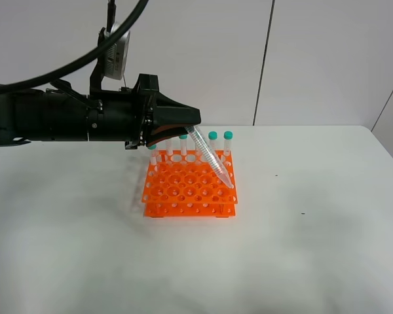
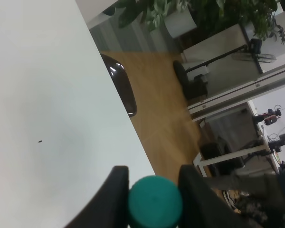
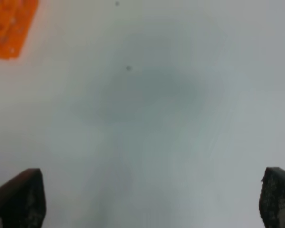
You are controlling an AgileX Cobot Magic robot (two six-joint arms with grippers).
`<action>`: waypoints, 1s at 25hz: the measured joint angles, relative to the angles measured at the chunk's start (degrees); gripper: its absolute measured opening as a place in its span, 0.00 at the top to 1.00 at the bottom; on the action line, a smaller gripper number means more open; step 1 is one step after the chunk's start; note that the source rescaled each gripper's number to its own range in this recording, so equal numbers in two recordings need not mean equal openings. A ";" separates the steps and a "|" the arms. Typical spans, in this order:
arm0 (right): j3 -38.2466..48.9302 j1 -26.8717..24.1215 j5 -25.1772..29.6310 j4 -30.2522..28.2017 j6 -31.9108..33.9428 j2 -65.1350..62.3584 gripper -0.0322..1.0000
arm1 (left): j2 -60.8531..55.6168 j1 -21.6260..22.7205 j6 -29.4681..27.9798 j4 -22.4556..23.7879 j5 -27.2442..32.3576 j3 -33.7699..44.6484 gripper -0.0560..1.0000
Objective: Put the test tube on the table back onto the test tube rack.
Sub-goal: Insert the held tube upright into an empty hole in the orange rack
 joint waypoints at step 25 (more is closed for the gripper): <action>0.13 0.00 -0.83 -0.16 0.60 -8.85 0.00 | -16.51 0.00 0.17 8.69 -10.07 0.00 0.94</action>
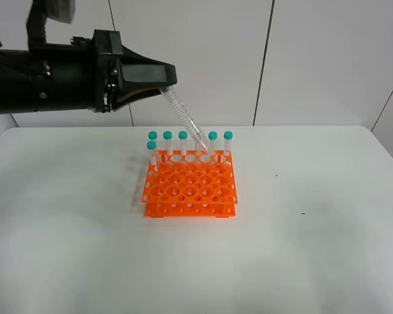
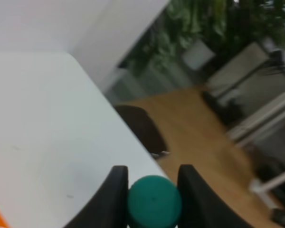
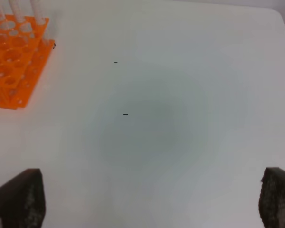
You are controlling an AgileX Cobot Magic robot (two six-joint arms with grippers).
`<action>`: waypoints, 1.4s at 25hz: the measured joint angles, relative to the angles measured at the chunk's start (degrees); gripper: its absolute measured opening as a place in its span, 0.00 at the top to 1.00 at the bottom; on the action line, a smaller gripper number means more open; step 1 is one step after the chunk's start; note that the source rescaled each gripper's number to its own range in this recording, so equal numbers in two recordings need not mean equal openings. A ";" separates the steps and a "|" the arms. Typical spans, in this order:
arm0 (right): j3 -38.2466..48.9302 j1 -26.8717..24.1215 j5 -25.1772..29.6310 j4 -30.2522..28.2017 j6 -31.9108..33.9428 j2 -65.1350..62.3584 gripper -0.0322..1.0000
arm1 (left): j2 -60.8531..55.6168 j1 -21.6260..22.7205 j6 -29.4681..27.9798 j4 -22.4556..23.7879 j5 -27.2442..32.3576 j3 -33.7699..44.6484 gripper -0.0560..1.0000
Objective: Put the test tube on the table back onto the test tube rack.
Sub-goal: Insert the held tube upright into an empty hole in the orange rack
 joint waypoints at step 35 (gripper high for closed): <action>0.00 0.00 0.00 -0.02 0.19 0.00 0.00 | 26.26 -14.86 -51.75 81.95 -41.82 -13.47 0.94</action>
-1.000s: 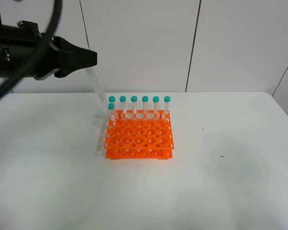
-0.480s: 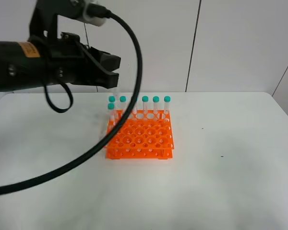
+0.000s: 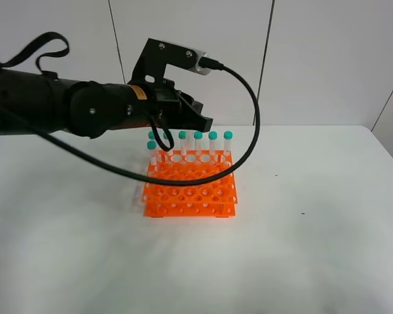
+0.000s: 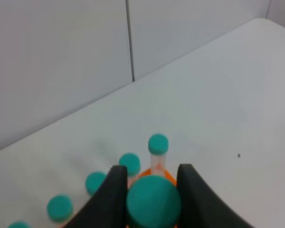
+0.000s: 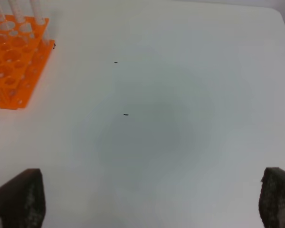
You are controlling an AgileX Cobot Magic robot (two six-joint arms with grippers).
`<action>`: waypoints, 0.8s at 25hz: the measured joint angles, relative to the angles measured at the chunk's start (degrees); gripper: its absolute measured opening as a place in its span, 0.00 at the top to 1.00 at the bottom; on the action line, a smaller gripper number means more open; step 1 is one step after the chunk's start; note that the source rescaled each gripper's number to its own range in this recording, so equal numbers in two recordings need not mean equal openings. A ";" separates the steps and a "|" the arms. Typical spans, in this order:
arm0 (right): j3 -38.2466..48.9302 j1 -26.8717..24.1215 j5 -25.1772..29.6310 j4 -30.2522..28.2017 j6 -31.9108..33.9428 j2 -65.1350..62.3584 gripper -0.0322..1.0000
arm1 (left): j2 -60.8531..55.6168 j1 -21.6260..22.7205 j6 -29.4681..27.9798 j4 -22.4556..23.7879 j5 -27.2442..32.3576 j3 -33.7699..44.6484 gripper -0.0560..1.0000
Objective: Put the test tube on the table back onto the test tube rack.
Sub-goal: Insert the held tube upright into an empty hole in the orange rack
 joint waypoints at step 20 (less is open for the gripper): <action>0.00 0.00 0.00 0.00 0.00 0.00 0.00 | 10.53 7.97 -4.36 1.38 -3.32 -2.19 0.94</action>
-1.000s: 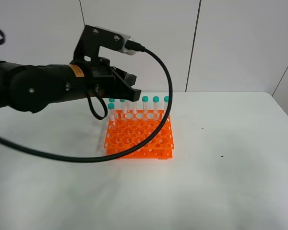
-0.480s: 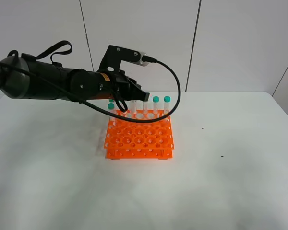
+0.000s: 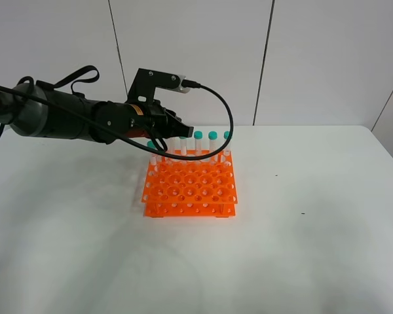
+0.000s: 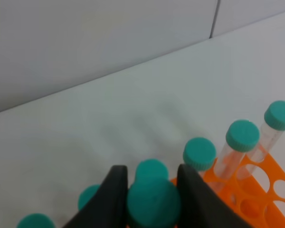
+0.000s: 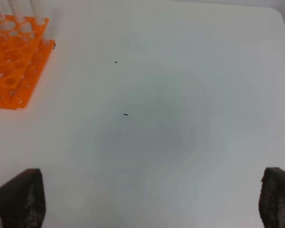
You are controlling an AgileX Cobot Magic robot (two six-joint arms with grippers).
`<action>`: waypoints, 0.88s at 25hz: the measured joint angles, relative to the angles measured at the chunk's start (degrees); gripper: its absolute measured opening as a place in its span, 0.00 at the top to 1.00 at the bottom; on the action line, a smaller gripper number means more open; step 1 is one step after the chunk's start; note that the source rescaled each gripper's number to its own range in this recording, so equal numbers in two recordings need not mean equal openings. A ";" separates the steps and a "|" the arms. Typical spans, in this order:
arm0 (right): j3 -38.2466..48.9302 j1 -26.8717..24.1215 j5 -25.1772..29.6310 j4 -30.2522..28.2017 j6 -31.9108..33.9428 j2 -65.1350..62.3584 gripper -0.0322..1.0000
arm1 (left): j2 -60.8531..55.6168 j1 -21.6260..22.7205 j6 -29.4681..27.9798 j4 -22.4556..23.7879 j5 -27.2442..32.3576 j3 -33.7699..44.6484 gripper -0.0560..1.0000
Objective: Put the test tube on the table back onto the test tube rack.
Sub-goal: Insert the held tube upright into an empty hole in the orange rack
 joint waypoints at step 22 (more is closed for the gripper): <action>0.00 0.00 0.00 0.00 0.00 0.00 0.00 | -4.28 0.20 -1.81 1.78 -6.27 6.38 0.94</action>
